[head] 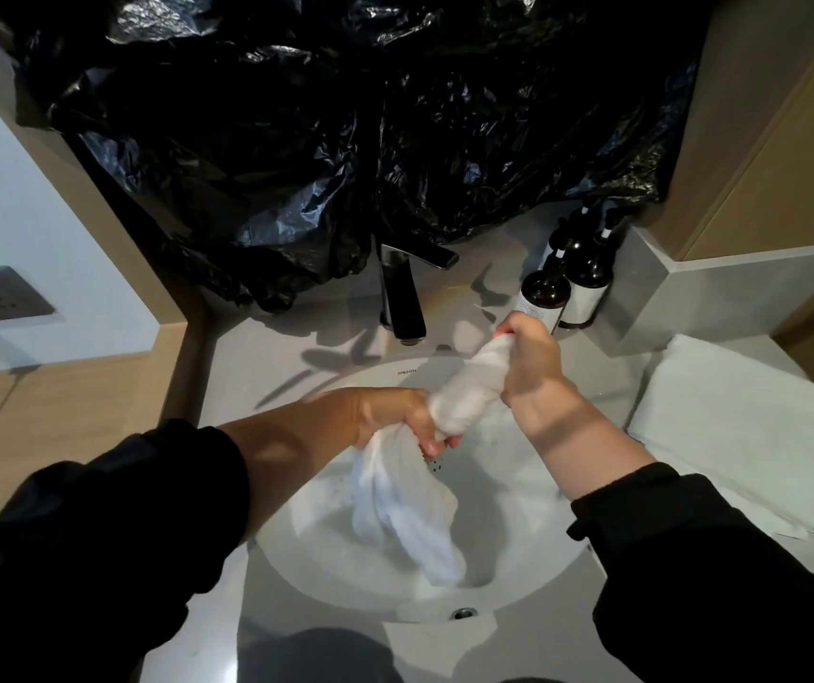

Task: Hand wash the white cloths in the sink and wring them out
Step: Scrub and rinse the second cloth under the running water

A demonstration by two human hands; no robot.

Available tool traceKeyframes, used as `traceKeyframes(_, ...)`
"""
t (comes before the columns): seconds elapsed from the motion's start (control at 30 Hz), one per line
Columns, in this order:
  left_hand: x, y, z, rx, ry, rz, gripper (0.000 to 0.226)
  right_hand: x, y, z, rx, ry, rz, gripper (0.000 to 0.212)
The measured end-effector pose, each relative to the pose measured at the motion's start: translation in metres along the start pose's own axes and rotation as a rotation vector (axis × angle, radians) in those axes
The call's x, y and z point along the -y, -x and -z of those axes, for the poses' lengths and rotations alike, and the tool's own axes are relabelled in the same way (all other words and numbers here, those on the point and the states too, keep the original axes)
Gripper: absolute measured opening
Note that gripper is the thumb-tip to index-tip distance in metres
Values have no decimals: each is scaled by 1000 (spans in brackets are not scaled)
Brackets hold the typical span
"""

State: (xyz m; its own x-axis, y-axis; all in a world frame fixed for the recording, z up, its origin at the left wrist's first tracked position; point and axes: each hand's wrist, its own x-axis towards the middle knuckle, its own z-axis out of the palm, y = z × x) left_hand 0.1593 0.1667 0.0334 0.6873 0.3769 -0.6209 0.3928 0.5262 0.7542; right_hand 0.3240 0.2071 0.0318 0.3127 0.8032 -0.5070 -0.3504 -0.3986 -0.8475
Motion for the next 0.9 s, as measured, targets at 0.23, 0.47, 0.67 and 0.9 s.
traceKeyframes(0.23,3,-11,-6,-214,86,-183,21,13,-14,39,461,-100,17,41)
traceKeyframes(0.47,-23,-10,-28,-23,492,-460,9,-40,-2,70,648,54,-265,71)
traceKeyframes(0.67,-45,-23,-33,-276,544,-498,11,-43,31,71,821,125,-453,82)
traceKeyframes(0.9,-47,-38,-45,-720,377,-493,13,-29,31,92,1027,500,-201,90)
